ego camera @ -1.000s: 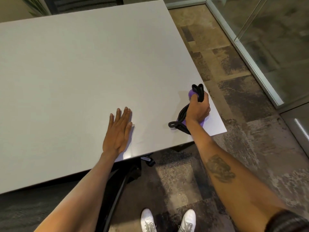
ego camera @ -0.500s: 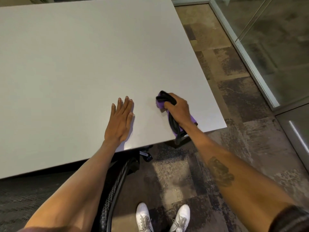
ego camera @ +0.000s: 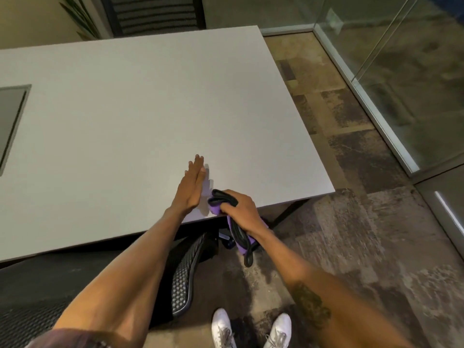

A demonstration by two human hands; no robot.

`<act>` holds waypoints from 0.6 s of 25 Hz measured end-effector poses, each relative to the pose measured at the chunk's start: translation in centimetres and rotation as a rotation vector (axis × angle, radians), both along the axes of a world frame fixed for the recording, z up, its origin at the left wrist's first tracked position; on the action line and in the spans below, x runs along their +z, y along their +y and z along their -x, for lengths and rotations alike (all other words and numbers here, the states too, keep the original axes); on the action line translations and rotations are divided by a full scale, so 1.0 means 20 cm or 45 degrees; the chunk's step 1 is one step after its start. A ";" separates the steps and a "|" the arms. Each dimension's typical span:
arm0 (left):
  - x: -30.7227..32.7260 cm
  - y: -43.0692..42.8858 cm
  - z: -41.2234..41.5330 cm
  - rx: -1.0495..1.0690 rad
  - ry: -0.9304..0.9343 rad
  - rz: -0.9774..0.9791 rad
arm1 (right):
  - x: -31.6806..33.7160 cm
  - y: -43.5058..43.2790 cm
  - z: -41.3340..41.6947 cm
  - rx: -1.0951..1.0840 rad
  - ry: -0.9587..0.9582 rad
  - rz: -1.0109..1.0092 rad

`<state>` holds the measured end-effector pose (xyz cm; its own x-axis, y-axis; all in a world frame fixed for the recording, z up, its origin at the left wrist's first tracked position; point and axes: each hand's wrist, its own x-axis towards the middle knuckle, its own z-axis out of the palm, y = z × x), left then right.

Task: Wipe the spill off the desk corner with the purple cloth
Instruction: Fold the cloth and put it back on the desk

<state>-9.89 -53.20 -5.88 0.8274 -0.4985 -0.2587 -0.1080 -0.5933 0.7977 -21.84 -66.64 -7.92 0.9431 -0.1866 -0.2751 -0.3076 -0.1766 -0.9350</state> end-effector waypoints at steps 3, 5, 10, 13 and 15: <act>0.15 0.03 0.00 -0.053 -0.016 -0.059 | 0.08 0.02 0.06 -0.173 0.047 -0.199; 0.25 0.04 0.00 -0.073 -0.070 -0.038 | 0.15 -0.01 0.10 -0.380 0.105 -0.337; 0.51 0.03 -0.01 -0.038 -0.247 0.069 | 0.37 -0.12 0.07 -0.565 0.247 -0.705; 0.64 -0.03 0.02 0.070 -0.321 0.110 | 0.50 -0.15 0.00 -0.565 0.261 -0.792; 0.72 -0.08 0.07 0.151 -0.333 0.142 | 0.61 -0.15 -0.05 -0.585 0.171 -0.815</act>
<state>-11.19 -54.74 8.50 0.9128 -0.4079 0.0219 -0.2538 -0.5243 0.8128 -20.84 -69.56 4.32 0.7618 -0.3156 -0.5658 -0.3362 0.5539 -0.7617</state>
